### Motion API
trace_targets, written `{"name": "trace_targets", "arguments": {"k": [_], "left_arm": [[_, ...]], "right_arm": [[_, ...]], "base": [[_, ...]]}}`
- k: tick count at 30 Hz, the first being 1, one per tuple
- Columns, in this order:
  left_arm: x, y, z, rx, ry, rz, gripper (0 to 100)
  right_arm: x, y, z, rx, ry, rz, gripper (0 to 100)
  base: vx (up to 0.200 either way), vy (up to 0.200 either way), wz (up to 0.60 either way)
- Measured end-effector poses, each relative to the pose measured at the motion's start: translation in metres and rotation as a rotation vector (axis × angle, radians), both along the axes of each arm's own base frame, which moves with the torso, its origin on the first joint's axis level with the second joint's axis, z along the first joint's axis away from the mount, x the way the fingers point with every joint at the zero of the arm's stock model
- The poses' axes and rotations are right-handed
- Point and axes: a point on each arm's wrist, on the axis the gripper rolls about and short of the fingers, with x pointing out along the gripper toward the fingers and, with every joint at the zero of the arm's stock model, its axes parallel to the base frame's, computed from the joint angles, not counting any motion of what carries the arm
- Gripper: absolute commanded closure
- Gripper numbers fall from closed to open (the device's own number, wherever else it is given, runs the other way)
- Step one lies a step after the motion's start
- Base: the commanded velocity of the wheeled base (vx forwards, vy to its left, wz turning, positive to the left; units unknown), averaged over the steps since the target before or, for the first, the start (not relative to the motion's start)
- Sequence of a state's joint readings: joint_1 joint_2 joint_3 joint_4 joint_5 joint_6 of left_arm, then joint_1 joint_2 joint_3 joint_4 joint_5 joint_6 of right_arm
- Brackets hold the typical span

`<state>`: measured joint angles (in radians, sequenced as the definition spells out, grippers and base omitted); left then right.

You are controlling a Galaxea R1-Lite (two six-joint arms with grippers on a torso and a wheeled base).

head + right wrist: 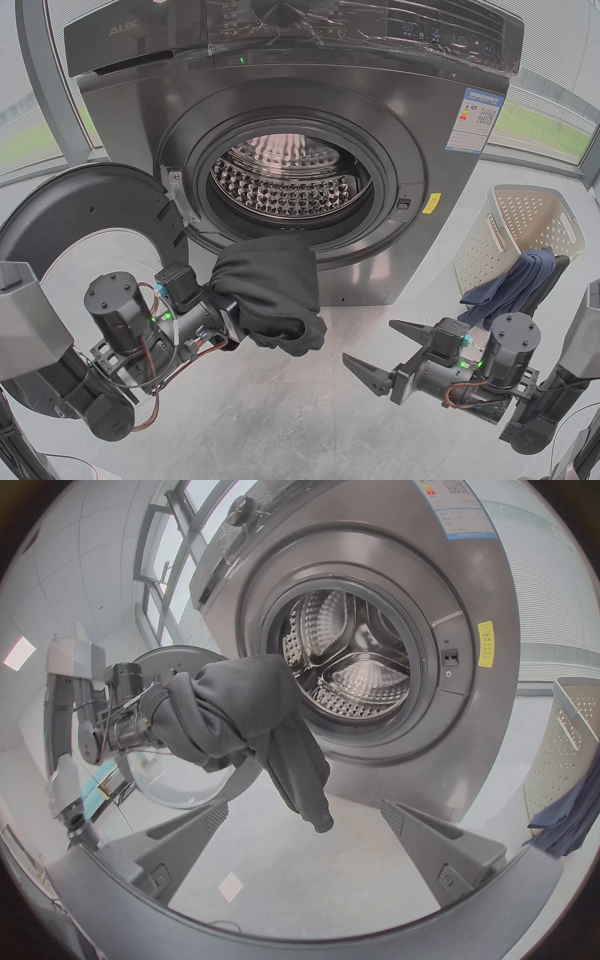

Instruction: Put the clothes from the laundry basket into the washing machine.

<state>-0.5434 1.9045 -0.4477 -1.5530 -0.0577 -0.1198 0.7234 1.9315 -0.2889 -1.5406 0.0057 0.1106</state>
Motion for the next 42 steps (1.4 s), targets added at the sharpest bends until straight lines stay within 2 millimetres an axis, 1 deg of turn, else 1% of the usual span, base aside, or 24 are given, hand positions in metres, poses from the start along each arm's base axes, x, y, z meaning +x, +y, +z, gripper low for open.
{"name": "trace_targets", "arguments": {"k": [3,7,14,21,28,34,41,42], "left_arm": [[-0.018,0.006,0.002,-0.004,0.020,-0.026,100],[-0.036,0.013,0.008,-0.034,0.036,-0.057,100],[-0.043,0.018,0.014,-0.048,0.021,-0.058,100],[-0.050,0.020,0.011,-0.033,0.034,-0.059,100],[-0.056,0.016,0.010,-0.001,0.019,-0.020,100],[-0.061,0.014,0.007,0.012,0.031,-0.033,100],[-0.062,0.014,0.006,0.018,0.034,-0.038,100],[-0.062,0.014,0.006,0.018,0.035,-0.039,100]], "right_arm": [[-0.012,-0.013,0.005,-0.015,-0.006,0.018,0],[-0.017,-0.026,0.012,-0.008,-0.024,0.010,0],[-0.008,-0.037,0.022,0.022,-0.059,-0.060,0],[0.007,-0.054,0.026,0.030,-0.076,-0.146,0],[0.009,-0.057,0.026,0.033,-0.078,-0.164,0],[0.008,-0.057,0.025,0.030,-0.070,-0.162,0],[0.008,-0.055,0.025,0.031,-0.070,-0.155,0],[0.008,-0.055,0.025,0.031,-0.070,-0.155,0]], "base": [[0.000,0.000,0.00],[0.000,0.000,0.00],[0.000,0.000,0.00],[0.000,0.000,0.00],[0.000,0.000,0.00],[0.000,0.000,0.00],[0.200,0.000,0.00],[0.000,0.000,0.00]]}}
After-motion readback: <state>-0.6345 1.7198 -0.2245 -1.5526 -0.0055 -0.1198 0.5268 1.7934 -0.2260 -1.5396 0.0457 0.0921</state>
